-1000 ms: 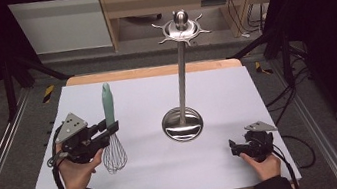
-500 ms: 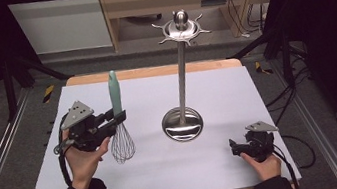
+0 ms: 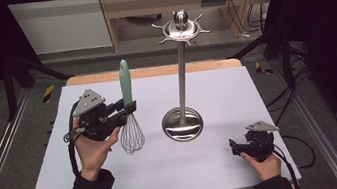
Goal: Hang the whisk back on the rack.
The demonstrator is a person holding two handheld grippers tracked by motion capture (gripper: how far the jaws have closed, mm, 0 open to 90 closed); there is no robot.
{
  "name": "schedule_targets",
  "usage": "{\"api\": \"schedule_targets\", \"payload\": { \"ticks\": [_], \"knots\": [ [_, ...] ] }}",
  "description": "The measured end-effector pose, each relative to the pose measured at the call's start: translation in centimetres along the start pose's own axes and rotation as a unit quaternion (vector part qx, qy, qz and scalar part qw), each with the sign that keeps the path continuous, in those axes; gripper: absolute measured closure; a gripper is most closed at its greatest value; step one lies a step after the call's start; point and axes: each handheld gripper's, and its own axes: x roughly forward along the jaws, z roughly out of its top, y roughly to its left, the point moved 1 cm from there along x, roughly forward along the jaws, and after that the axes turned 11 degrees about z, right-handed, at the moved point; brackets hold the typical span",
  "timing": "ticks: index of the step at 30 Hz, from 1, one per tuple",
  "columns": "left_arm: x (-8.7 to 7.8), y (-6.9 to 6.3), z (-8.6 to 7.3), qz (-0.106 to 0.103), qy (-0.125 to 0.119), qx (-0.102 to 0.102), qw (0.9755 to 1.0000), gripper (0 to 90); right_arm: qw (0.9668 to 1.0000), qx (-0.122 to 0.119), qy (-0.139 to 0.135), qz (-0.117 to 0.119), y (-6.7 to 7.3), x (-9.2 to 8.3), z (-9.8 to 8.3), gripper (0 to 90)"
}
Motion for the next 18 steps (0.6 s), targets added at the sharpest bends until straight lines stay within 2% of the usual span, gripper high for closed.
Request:
{"api": "schedule_targets", "payload": {
  "ticks": [7, 18],
  "knots": [
    [0.7, -0.5, 0.5, -0.008, -0.001, -0.001, 1.0, 68.7, 1.0, 0.0, 0.0, 0.001, 0.0, 0.0, 0.0, 8.3],
    [1.5, -1.7, 1.9, -0.016, -0.002, 0.016, 0.9997, 68.7, 1.0, 0.001, 0.001, 0.001, 0.0, 0.0, 0.0, 8.4]
  ]
}}
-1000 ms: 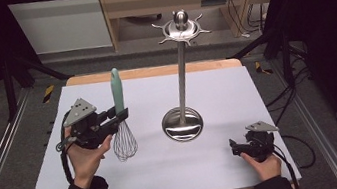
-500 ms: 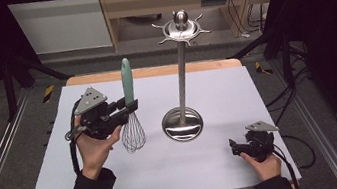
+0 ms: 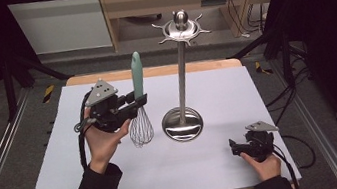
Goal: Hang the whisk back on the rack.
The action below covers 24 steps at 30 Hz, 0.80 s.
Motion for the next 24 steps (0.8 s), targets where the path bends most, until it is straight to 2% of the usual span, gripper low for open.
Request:
{"api": "schedule_targets", "payload": {
  "ticks": [10, 24],
  "knots": [
    [0.2, -0.9, 1.2, -0.004, -0.003, 0.012, 0.9999, 68.7, 1.0, 0.001, 0.0, 0.002, 0.0, -0.1, 0.0, 8.4],
    [0.8, -1.8, 2.5, 0.005, 0.002, 0.03, 0.9995, 68.7, 1.0, -0.001, -0.002, 0.003, -0.1, -0.1, 0.0, 8.4]
  ]
}}
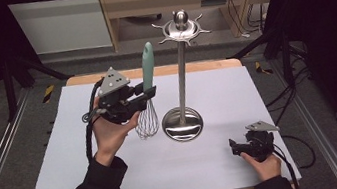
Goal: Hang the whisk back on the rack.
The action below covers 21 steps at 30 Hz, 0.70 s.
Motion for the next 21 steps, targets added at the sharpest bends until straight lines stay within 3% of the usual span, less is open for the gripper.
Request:
{"api": "schedule_targets", "payload": {
  "ticks": [21],
  "knots": [
    [1.7, -0.7, 1.2, 0.01, 0.015, 0.016, 0.9997, 68.7, 1.0, 0.004, -0.001, 0.001, 0.0, -0.1, 0.0, 8.4]
  ]
}}
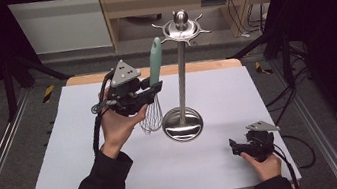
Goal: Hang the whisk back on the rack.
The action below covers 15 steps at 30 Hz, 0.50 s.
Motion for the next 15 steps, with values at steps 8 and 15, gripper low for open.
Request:
{"api": "schedule_targets", "payload": {
  "ticks": [8, 15],
  "knots": [
    [0.35, -0.03, 0.27, 0.005, 0.004, 0.004, 1.0, 68.6, 1.0, 0.0, -0.001, 0.002, 0.01, -0.01, 0.01, 8.3],
    [0.85, -0.16, 0.46, 0.008, 0.012, 0.009, 0.9999, 68.7, 1.0, 0.001, -0.001, 0.003, -0.02, 0.01, 0.02, 8.3]
  ]
}}
